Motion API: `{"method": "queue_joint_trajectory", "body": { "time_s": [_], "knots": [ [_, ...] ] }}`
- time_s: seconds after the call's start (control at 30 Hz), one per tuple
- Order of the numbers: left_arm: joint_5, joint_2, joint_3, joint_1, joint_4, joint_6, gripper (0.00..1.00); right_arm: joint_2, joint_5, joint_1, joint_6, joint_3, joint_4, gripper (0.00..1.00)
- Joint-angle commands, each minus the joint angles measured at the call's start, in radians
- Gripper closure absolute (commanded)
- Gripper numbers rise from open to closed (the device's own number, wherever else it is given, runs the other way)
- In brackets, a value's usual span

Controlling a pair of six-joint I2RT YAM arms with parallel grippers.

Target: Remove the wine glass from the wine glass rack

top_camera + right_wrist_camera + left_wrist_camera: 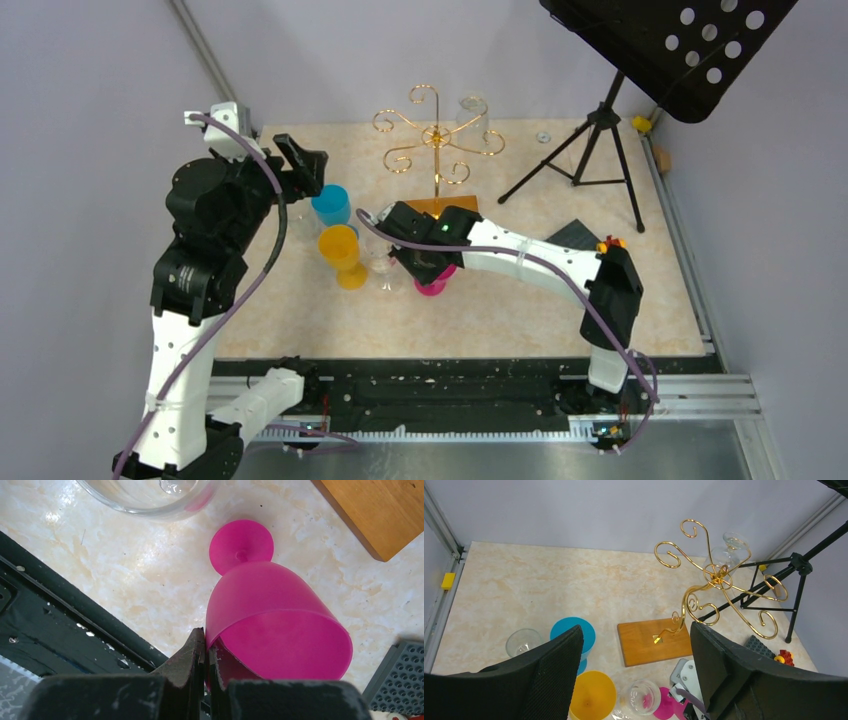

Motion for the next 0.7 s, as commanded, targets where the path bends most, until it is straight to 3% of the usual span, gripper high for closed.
{"method": "queue_joint_trajectory", "body": {
  "time_s": [0.0, 0.4, 0.67],
  "knots": [
    [-0.011, -0.021, -0.004, -0.002, 0.026, 0.020, 0.18, 0.017, 0.021, 0.011, 0.010, 0.073, 0.018, 0.98],
    [-0.014, -0.012, 0.012, -0.002, 0.011, 0.020, 0.18, 0.027, 0.056, 0.011, 0.019, 0.107, 0.007, 0.78],
    [-0.013, -0.013, 0.018, -0.002, 0.010, 0.019, 0.18, 0.001, 0.077, 0.010, 0.020, 0.142, 0.034, 0.75]
  ]
}}
